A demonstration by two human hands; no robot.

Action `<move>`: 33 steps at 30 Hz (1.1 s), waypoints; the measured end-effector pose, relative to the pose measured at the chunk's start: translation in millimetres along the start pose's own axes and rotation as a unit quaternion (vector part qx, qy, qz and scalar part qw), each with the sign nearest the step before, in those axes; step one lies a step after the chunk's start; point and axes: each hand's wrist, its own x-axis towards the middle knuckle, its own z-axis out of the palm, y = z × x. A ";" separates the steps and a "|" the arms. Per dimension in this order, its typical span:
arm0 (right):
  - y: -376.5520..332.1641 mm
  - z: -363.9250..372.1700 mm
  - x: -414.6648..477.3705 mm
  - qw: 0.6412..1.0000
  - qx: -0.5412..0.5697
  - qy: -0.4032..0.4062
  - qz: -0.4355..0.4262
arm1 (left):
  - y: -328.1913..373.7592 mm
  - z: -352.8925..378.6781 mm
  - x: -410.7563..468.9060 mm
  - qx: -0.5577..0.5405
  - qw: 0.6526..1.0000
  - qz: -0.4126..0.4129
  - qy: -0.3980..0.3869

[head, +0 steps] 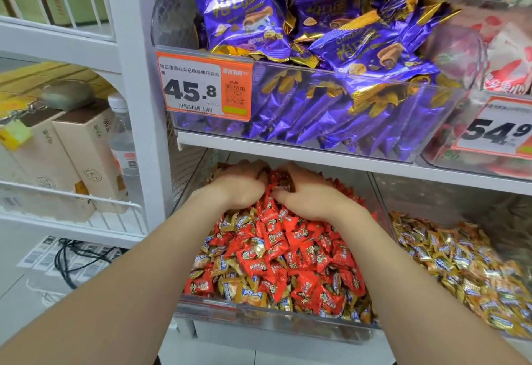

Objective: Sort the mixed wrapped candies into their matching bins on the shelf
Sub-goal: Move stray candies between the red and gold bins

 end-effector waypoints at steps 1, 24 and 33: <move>2.0 0.2 -1.4 1.000 0.004 0.000 -0.014 | -1.5 -2.8 0.6 0.001 1.000 0.004 -0.004; 7.0 -15.3 -61.5 0.979 0.107 0.140 -0.100 | -12.2 -7.5 -73.6 -0.079 0.983 0.096 0.134; -4.5 -24.1 -87.6 0.979 0.095 0.143 -0.110 | 2.8 -5.4 -82.1 -0.248 0.963 0.060 0.091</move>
